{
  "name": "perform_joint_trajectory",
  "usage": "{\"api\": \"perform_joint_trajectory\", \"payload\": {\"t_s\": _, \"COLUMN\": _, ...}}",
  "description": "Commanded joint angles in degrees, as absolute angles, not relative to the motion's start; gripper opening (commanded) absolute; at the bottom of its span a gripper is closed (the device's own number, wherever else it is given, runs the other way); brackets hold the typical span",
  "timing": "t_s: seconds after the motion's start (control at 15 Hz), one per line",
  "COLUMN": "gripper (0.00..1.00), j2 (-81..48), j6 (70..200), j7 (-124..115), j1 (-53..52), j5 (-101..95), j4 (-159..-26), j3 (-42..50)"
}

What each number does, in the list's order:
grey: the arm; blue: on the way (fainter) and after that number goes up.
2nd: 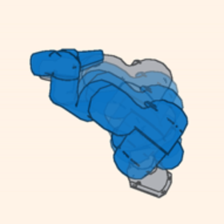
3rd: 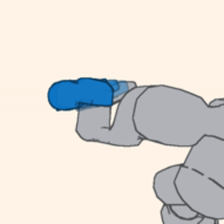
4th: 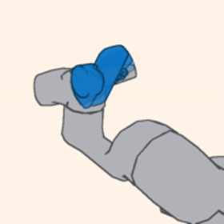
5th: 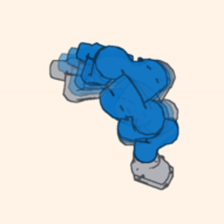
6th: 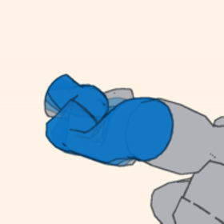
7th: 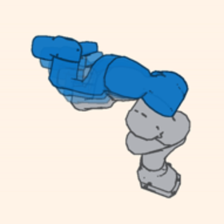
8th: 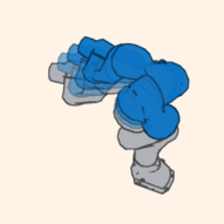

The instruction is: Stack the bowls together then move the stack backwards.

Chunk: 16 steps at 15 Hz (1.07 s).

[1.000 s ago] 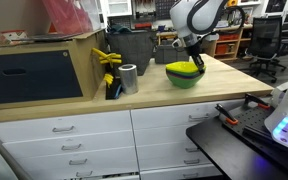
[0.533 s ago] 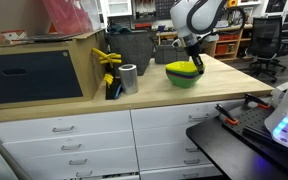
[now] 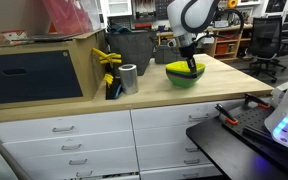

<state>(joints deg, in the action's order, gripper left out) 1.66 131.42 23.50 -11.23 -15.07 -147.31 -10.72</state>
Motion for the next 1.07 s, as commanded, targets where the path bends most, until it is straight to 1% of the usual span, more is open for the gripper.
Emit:
{"api": "perform_joint_trajectory", "payload": {"t_s": 0.0, "gripper": 0.0, "j2": 0.0, "j6": 136.8, "j7": 18.8, "j1": -10.6, "j5": -17.4, "j4": -146.3, "j3": -10.4}}
{"api": "perform_joint_trajectory", "payload": {"t_s": 0.33, "gripper": 0.0, "j2": -3.0, "j6": 142.5, "j7": 10.4, "j1": -9.4, "j5": -25.2, "j4": -143.6, "j3": -9.1}}
{"api": "perform_joint_trajectory", "payload": {"t_s": 0.67, "gripper": 0.0, "j2": -4.3, "j6": 143.3, "j7": 4.5, "j1": -8.6, "j5": -34.1, "j4": -140.6, "j3": -6.9}}
{"api": "perform_joint_trajectory", "payload": {"t_s": 1.0, "gripper": 0.0, "j2": -2.8, "j6": 140.4, "j7": 11.8, "j1": -9.2, "j5": -20.9, "j4": -138.1, "j3": -9.0}}
